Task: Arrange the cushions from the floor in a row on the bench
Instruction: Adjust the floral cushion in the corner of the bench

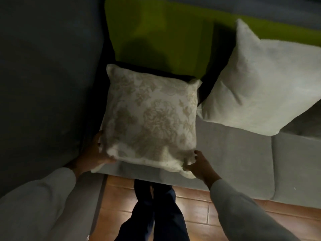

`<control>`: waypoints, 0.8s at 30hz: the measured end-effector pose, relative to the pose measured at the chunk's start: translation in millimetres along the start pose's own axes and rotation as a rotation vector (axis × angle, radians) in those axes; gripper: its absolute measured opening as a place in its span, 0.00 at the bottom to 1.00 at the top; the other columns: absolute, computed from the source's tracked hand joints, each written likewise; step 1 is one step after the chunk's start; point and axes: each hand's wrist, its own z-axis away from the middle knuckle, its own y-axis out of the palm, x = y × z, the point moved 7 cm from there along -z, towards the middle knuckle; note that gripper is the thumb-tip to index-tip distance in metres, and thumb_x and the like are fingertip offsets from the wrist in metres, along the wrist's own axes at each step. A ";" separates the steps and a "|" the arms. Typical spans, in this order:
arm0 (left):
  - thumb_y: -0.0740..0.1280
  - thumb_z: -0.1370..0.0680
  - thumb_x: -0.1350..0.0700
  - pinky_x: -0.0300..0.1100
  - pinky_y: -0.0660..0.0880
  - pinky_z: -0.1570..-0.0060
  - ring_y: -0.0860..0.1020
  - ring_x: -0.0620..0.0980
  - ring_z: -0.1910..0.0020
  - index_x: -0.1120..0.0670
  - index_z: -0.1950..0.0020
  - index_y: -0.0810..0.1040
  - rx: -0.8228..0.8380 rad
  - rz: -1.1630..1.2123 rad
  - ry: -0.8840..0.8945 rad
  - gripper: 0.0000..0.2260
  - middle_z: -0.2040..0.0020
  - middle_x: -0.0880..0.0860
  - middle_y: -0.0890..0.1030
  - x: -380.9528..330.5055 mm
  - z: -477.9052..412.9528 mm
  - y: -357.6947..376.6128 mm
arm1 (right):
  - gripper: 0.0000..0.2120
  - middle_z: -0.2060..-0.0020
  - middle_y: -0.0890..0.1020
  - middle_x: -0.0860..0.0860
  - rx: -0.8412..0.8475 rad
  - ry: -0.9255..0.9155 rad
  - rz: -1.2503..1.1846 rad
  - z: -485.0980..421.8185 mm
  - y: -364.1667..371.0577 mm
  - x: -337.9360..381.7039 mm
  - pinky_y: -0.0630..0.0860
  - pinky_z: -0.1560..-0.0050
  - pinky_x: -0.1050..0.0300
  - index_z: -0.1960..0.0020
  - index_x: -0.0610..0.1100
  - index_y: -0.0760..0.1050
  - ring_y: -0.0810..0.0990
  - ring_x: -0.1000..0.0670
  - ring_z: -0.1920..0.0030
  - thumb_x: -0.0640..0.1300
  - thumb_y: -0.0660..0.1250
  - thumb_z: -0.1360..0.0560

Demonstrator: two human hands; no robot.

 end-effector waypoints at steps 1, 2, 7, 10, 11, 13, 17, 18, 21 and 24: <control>0.80 0.35 0.64 0.50 0.69 0.37 0.65 0.58 0.26 0.49 0.20 0.50 -0.003 -0.015 0.014 0.53 0.23 0.55 0.63 3.1 -2.5 1.3 | 0.39 0.33 0.75 0.40 -0.005 0.022 0.001 -2.4 4.5 -2.8 0.73 0.43 0.52 0.26 0.40 0.64 0.74 0.39 0.34 0.36 0.79 0.32; 0.79 0.33 0.63 0.50 0.68 0.36 0.66 0.59 0.27 0.50 0.20 0.52 -0.017 -0.029 0.027 0.50 0.24 0.56 0.64 6.7 -5.6 0.5 | 0.35 0.35 0.77 0.40 -0.015 0.044 0.011 -3.7 8.0 -5.5 0.73 0.46 0.53 0.28 0.39 0.66 0.76 0.39 0.36 0.37 0.77 0.31; 0.70 0.23 0.56 0.50 0.73 0.46 0.76 0.62 0.38 0.52 0.24 0.65 -0.061 -0.148 0.037 0.28 0.34 0.61 0.76 11.2 -9.2 -12.7 | 0.17 0.45 0.84 0.38 -0.106 0.042 0.039 7.0 0.6 2.6 0.76 0.47 0.49 0.40 0.36 0.80 0.81 0.39 0.44 0.40 0.74 0.27; 0.69 0.22 0.56 0.51 0.72 0.43 0.75 0.62 0.37 0.51 0.25 0.65 -0.150 -0.207 0.111 0.27 0.32 0.60 0.75 -10.8 -3.9 -32.4 | 0.13 0.49 0.85 0.40 -0.078 0.059 -0.053 20.8 -15.6 17.9 0.79 0.48 0.46 0.43 0.38 0.82 0.83 0.41 0.49 0.40 0.74 0.27; 0.70 0.23 0.57 0.53 0.73 0.42 0.75 0.62 0.38 0.49 0.25 0.65 -0.187 -0.187 0.140 0.28 0.33 0.60 0.75 -24.3 0.9 -43.3 | 0.13 0.49 0.85 0.40 -0.059 0.065 -0.079 28.8 -23.9 26.4 0.80 0.48 0.45 0.43 0.39 0.82 0.83 0.41 0.49 0.40 0.74 0.27; 0.71 0.25 0.58 0.55 0.75 0.45 0.77 0.60 0.43 0.48 0.28 0.67 -0.244 -0.135 0.201 0.27 0.39 0.58 0.77 -51.7 9.0 -62.7 | 0.14 0.49 0.85 0.40 -0.018 0.060 -0.133 40.2 -37.8 43.3 0.81 0.51 0.45 0.42 0.40 0.81 0.83 0.40 0.48 0.40 0.74 0.27; 0.71 0.25 0.63 0.46 0.73 0.50 0.75 0.51 0.47 0.53 0.33 0.72 -0.337 -0.065 0.438 0.22 0.45 0.52 0.76 -111.7 22.5 -97.5 | 0.15 0.50 0.85 0.41 -0.040 -0.057 -0.194 58.5 -75.1 94.9 0.82 0.54 0.47 0.41 0.40 0.81 0.84 0.40 0.49 0.41 0.74 0.26; 0.70 0.25 0.63 0.43 0.72 0.52 0.75 0.52 0.48 0.54 0.34 0.73 -0.351 -0.012 0.455 0.20 0.45 0.53 0.77 -121.0 23.3 -104.3 | 0.14 0.51 0.85 0.40 -0.057 -0.086 -0.222 61.1 -83.4 107.0 0.83 0.53 0.44 0.42 0.38 0.81 0.84 0.39 0.50 0.40 0.74 0.27; 0.68 0.22 0.61 0.46 0.74 0.55 0.78 0.56 0.50 0.57 0.36 0.75 -0.425 0.063 0.479 0.15 0.47 0.57 0.79 -147.7 30.8 -127.8 | 0.12 0.51 0.85 0.38 -0.097 -0.149 -0.352 75.7 -106.3 146.2 0.84 0.56 0.46 0.45 0.37 0.81 0.85 0.39 0.53 0.39 0.75 0.26; 0.68 0.22 0.60 0.50 0.77 0.57 0.80 0.61 0.51 0.59 0.37 0.76 -0.435 0.118 0.470 0.14 0.47 0.61 0.80 -173.3 33.3 -144.0 | 0.08 0.49 0.84 0.38 -0.125 -0.181 -0.454 87.6 -127.2 176.7 0.85 0.57 0.48 0.46 0.38 0.80 0.85 0.40 0.52 0.38 0.73 0.25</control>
